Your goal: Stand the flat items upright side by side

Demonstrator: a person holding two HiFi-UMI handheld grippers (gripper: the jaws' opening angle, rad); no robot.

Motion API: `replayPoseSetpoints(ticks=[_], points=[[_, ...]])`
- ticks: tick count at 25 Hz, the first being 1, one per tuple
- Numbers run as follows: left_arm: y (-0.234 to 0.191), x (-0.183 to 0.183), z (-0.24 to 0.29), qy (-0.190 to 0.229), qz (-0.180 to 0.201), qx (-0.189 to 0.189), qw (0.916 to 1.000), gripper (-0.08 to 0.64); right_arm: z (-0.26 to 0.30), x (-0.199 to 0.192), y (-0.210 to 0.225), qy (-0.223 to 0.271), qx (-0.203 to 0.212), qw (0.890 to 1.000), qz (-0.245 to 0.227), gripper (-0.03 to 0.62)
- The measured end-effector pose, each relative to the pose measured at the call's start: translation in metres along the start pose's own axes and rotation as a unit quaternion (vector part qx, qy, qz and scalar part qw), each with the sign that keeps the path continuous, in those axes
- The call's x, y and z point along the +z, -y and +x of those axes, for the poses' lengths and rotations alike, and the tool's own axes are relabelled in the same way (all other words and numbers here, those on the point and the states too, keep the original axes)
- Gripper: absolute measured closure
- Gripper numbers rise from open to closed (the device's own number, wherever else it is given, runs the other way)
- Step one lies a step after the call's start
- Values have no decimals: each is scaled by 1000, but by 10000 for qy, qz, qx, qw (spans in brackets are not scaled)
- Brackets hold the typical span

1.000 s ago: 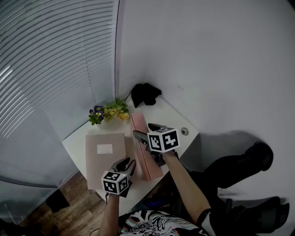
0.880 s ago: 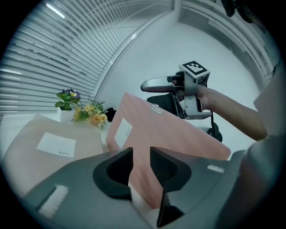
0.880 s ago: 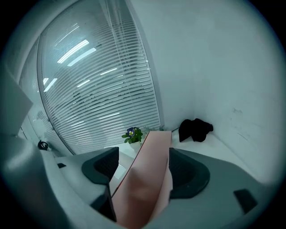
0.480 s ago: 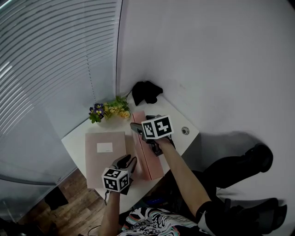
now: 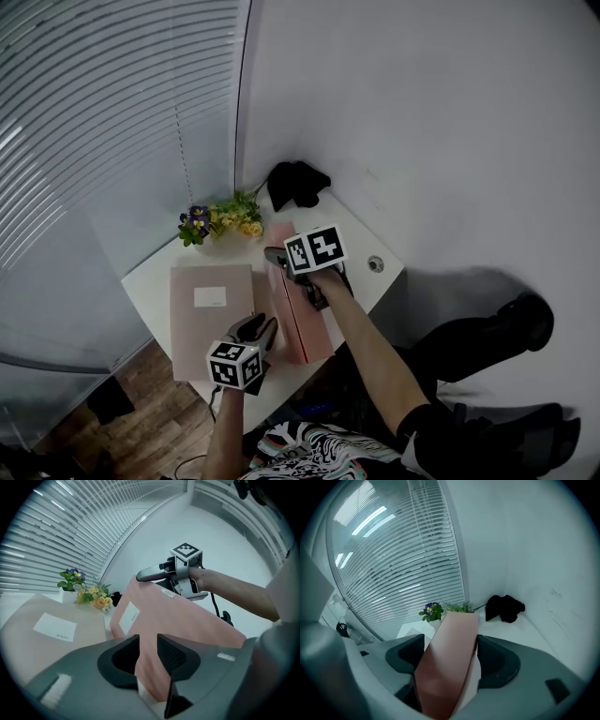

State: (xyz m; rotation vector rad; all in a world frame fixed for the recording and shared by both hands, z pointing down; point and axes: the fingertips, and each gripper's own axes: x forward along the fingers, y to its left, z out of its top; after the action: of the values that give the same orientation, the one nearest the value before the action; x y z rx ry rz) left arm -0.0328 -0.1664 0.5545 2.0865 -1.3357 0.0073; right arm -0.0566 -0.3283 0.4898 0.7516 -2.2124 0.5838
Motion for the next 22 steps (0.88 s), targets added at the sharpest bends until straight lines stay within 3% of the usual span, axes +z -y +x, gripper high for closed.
replayPoseSetpoints(ticks=[22], points=[[11, 0, 1, 39, -90, -156, 9998, 453, -16, 1, 9, 334, -222, 9983, 432, 274]])
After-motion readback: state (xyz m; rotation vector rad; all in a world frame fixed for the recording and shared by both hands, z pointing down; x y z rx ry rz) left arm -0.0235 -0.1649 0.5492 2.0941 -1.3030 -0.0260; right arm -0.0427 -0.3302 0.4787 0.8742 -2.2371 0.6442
